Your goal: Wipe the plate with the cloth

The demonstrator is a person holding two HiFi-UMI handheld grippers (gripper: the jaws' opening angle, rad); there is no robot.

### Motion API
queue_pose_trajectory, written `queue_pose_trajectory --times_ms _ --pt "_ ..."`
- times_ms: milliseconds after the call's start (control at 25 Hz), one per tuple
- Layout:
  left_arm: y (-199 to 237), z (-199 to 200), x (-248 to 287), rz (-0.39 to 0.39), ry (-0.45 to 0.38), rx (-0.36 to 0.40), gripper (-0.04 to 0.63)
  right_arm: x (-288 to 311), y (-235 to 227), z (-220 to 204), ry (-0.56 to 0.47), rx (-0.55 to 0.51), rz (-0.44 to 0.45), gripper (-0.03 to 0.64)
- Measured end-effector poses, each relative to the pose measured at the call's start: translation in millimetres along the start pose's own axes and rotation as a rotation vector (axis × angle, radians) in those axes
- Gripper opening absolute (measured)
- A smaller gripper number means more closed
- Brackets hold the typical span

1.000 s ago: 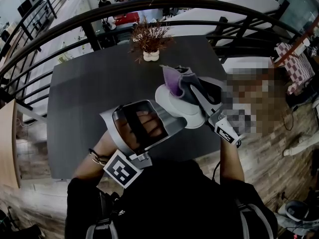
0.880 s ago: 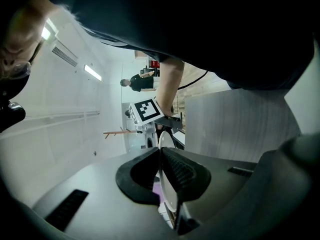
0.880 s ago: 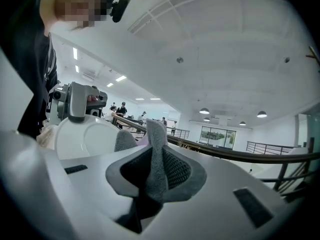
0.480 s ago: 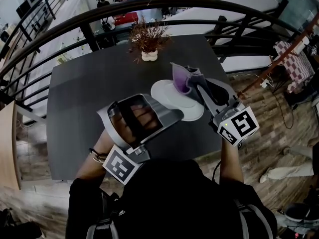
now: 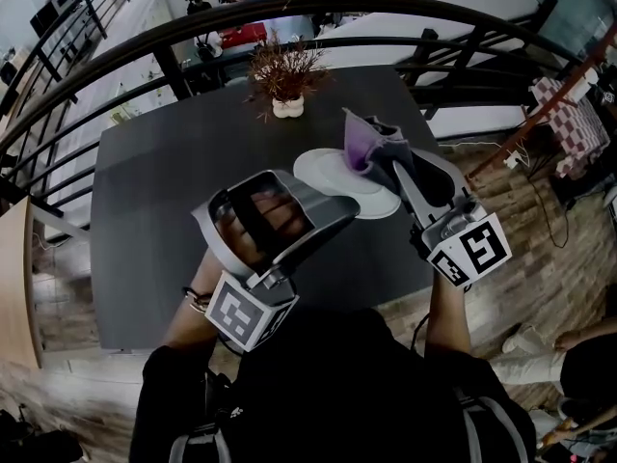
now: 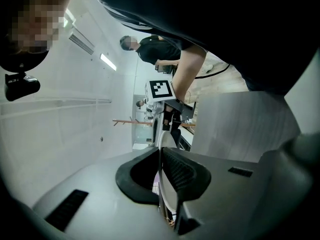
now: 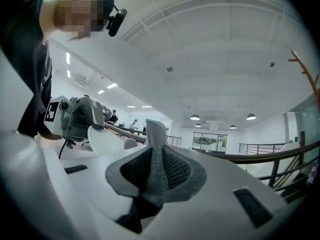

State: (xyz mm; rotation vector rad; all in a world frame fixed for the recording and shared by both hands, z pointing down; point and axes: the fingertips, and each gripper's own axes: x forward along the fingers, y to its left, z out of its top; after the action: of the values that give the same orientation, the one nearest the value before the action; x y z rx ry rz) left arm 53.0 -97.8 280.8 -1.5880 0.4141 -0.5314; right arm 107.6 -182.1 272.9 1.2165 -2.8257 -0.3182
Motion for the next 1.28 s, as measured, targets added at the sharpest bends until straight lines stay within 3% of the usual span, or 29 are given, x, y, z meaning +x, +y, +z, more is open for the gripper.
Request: queue_pose_trajectory --times_ms 480,680,1280 --pt "1.1 -24.7 4.3 0.020 0.055 -0.103 0.021 -7.3 6.1 26.4 -0.082 -0.022 0.004 0.060" --pt "8.1 -31.9 6.1 0.043 0.060 -0.163 0.020 -14.8 0.4 40.4 -0.141 -0.042 -0.040 0.060" --pt "39.8 -51.3 2.4 0.149 -0.014 -0.465 0.018 -36.3 -13.8 72.2 -0.284 -0.056 -0.150 0.060"
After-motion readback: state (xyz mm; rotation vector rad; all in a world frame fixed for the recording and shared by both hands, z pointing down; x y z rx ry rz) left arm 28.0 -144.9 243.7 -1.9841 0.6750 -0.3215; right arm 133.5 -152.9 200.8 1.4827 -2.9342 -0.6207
